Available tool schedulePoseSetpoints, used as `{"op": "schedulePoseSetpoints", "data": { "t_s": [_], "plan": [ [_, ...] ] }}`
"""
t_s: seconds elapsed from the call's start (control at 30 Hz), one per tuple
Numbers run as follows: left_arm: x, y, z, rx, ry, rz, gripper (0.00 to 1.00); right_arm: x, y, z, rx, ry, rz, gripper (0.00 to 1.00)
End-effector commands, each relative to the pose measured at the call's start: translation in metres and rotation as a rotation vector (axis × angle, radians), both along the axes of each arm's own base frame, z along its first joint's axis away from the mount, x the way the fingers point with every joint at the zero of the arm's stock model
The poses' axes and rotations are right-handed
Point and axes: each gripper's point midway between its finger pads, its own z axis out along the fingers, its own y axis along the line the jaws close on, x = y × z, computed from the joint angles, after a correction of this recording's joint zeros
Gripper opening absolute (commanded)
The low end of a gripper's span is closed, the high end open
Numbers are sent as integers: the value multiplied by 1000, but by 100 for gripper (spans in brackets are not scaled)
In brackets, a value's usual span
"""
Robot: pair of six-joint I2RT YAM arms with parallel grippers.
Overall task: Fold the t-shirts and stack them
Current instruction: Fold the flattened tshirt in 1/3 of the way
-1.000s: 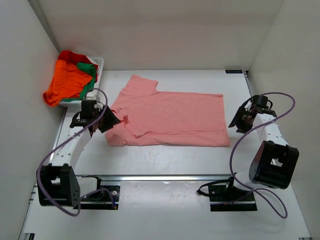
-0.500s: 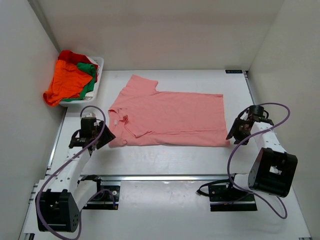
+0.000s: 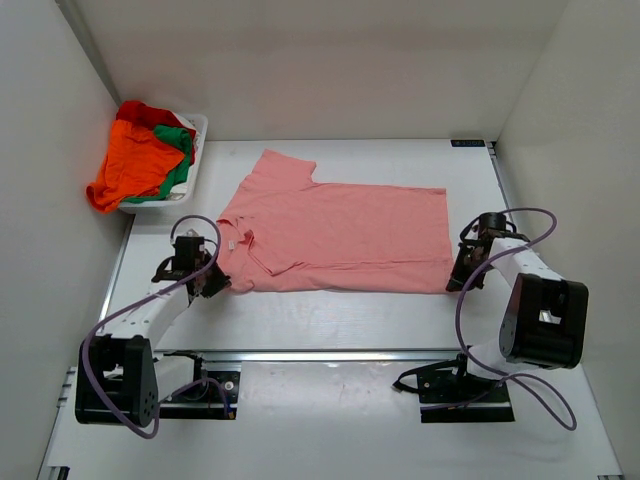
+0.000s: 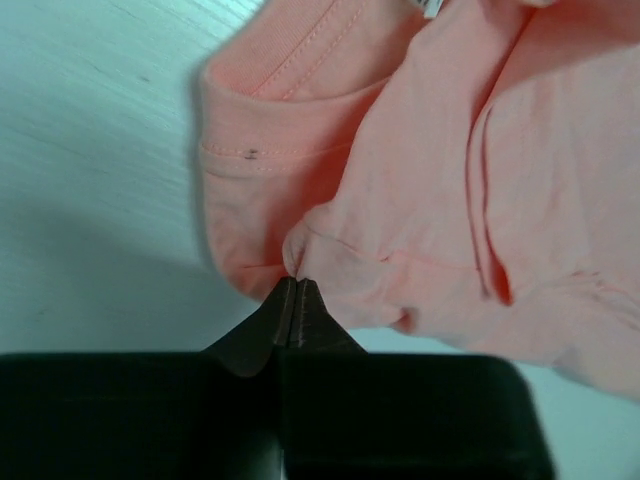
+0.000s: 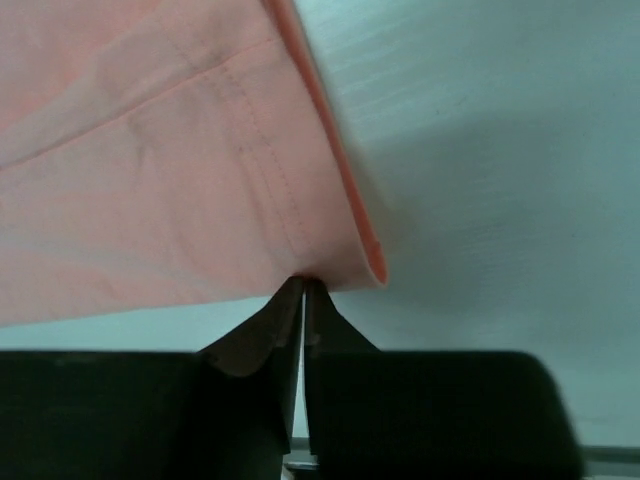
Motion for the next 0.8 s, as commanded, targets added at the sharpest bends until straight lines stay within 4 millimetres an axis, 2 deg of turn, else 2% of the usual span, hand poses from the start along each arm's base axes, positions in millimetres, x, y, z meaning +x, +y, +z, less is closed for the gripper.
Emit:
{"op": "schedulePoseSetpoints", "data": {
  "t_s": [0.0,0.07,0.17,0.27,0.4,0.5,0.6,0.63,0.67,0.7,0.73,0.77],
  "plan": [
    [11,4,7,5,-39,4,0,0,-6,-5,-19,19,-3,0],
    [11,10,9,30,-29,-4,0,-4,-11,-7,-41,42,11,0],
    [11,18,15,89,-28,-24,0,-11,-31,-6,-99,67,-19,0],
    [11,17,17,94,-29,-42,0,-13,-46,-4,-129,75,-40,0],
    [4,25,12,141,10,-52,0,-17,-63,-3,-165,95,-69,1],
    [2,29,14,156,14,-61,0,-13,-67,-3,-166,92,-66,0],
    [-2,28,14,158,12,-81,0,-1,-51,7,-120,20,-37,2],
    [-2,27,15,153,5,-82,0,2,-48,10,-114,-3,-36,10],
    [-3,23,14,138,4,-87,0,8,-39,13,-77,-32,-36,23],
    [-4,23,14,141,-1,-85,0,10,-29,13,-31,-51,-30,29],
    [-4,22,12,138,2,-84,0,13,-19,11,1,-63,-32,39],
    [-7,18,10,121,8,-94,0,9,-11,6,30,-46,-25,44]
  ]
}}
